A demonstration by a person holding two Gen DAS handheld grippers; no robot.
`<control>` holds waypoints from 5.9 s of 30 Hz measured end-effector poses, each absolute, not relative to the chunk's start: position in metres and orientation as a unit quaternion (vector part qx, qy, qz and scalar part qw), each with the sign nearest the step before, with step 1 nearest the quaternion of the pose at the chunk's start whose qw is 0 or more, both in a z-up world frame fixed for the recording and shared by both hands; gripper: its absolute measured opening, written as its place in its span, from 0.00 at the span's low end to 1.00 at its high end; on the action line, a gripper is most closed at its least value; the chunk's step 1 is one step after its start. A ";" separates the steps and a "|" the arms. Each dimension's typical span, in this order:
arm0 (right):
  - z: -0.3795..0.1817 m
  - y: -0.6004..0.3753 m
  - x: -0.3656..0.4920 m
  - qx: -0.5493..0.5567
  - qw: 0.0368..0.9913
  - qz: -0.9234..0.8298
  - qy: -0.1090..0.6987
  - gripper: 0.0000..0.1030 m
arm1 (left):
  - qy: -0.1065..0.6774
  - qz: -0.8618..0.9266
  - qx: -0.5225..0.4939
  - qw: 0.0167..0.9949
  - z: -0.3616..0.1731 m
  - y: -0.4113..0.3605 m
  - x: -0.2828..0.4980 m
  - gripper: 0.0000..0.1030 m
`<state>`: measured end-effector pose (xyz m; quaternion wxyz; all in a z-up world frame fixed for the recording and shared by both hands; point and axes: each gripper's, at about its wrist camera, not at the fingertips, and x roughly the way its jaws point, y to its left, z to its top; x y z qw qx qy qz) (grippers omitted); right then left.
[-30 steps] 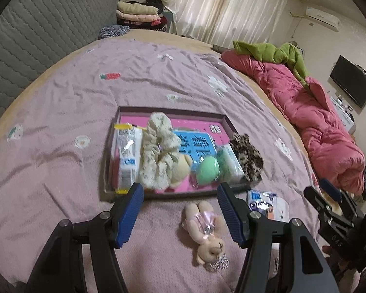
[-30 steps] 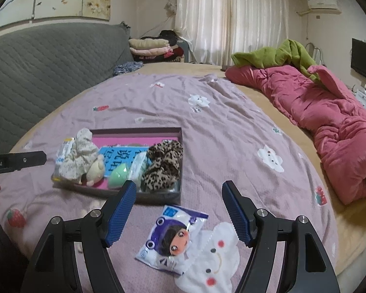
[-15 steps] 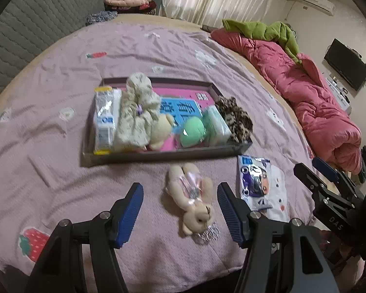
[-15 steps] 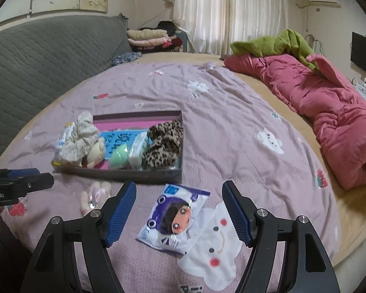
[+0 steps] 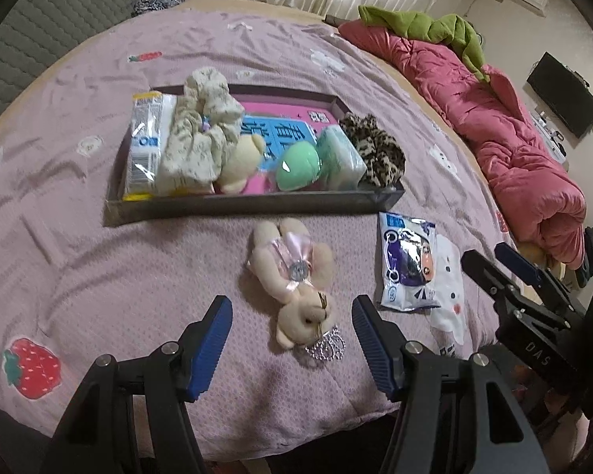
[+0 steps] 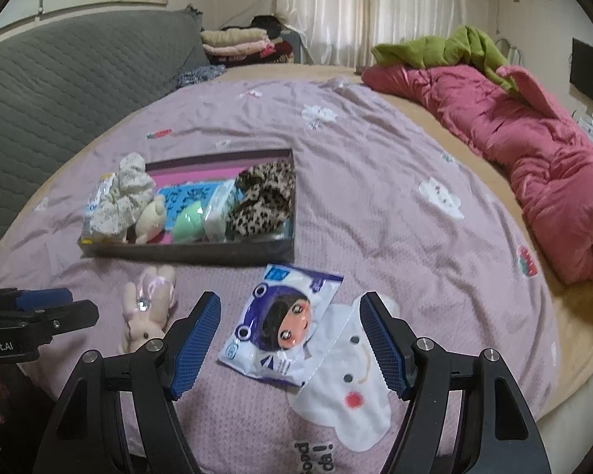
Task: Organize soft objects
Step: 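Withdraw both tools toward the pink bunny and the cartoon-girl bag, then grasp the pink-dressed bunny with the left tool while the right tool grasps the cartoon-girl bag, then lift and carry the bunny over the box with the left tool while the right tool carries the bag, then open both tools to drop the bunny and the cartoon bag into the box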
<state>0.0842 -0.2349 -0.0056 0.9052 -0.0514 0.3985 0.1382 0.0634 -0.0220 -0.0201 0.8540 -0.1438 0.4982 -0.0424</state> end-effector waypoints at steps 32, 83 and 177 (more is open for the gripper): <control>-0.065 -0.222 0.110 -0.044 0.876 0.132 0.462 0.72 | 0.564 -0.027 -0.184 0.804 -0.083 -0.044 0.105 0.61; -0.041 -0.207 0.107 -0.077 0.910 0.142 0.382 0.44 | 0.497 -0.031 -0.159 0.852 -0.041 -0.027 0.104 0.41; 0.029 -0.164 0.161 -0.082 0.923 0.189 0.325 0.71 | 0.411 0.010 -0.130 0.902 0.023 0.009 0.157 0.61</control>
